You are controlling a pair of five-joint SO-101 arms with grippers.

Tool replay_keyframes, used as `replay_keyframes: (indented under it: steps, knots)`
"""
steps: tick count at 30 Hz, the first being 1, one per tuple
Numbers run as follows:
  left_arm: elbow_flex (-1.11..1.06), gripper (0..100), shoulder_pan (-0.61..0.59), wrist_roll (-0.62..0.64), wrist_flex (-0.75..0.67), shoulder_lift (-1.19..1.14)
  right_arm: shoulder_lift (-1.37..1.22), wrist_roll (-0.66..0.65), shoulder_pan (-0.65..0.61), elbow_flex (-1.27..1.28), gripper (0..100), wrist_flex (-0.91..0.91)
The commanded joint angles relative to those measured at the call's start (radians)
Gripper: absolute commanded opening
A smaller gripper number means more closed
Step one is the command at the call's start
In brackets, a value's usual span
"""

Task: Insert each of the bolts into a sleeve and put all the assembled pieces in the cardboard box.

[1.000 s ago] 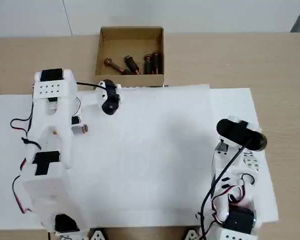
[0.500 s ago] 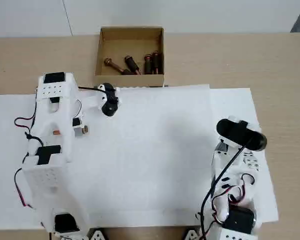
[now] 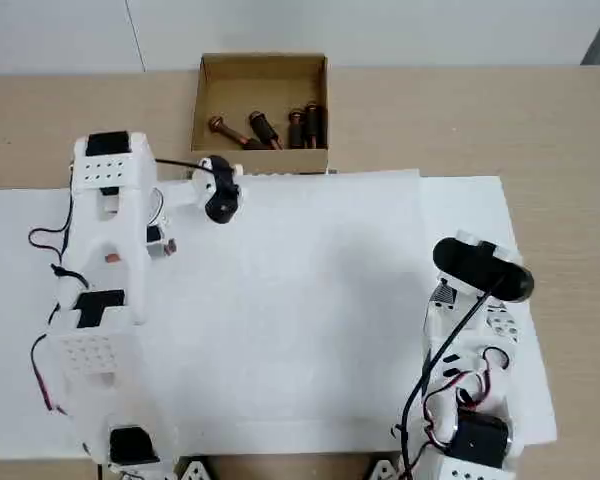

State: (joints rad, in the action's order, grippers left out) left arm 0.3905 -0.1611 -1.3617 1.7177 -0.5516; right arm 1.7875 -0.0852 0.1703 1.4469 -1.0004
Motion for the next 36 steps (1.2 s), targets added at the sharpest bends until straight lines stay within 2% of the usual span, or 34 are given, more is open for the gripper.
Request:
replay_keyframes:
  steps: [1, 5, 11, 19, 21, 25, 29, 32, 36]
  knots:
    - [0.058, 0, 0.011, -0.227, 0.034, 0.13, 0.007, -0.009, -0.001, -0.081, 0.4, 0.001]
    - [0.053, 0, 0.044, -0.084, 0.034, 0.267, 0.007, -0.009, -0.025, -0.137, 0.4, -0.085]
    - [0.013, 0, 0.152, 0.189, 0.032, 0.433, 0.007, -0.009, -0.154, -0.235, 0.4, -0.142]
    - [-0.09, 0, 0.327, 0.735, 0.029, 0.692, 0.007, -0.029, -0.297, -0.292, 0.4, -0.147]
    - [-0.108, 0, 0.35, 0.819, 0.029, 0.76, 0.007, -0.049, -0.32, -0.313, 0.4, -0.147]
    - [-0.202, 0, 0.374, 0.864, 0.023, 0.891, 0.007, -0.068, -0.363, -0.365, 0.4, -0.147]
    - [-0.358, 0, 0.376, 0.905, -0.057, 1.056, 0.007, -0.074, -0.421, -0.374, 0.4, -0.147]
    - [-0.535, 0, 0.353, 0.936, -0.164, 1.209, 0.004, -0.072, -0.463, -0.367, 0.4, -0.147]
    - [-0.843, 0, 0.299, 0.951, -0.377, 1.439, 0.007, -0.072, -0.469, -0.316, 0.4, -0.136]
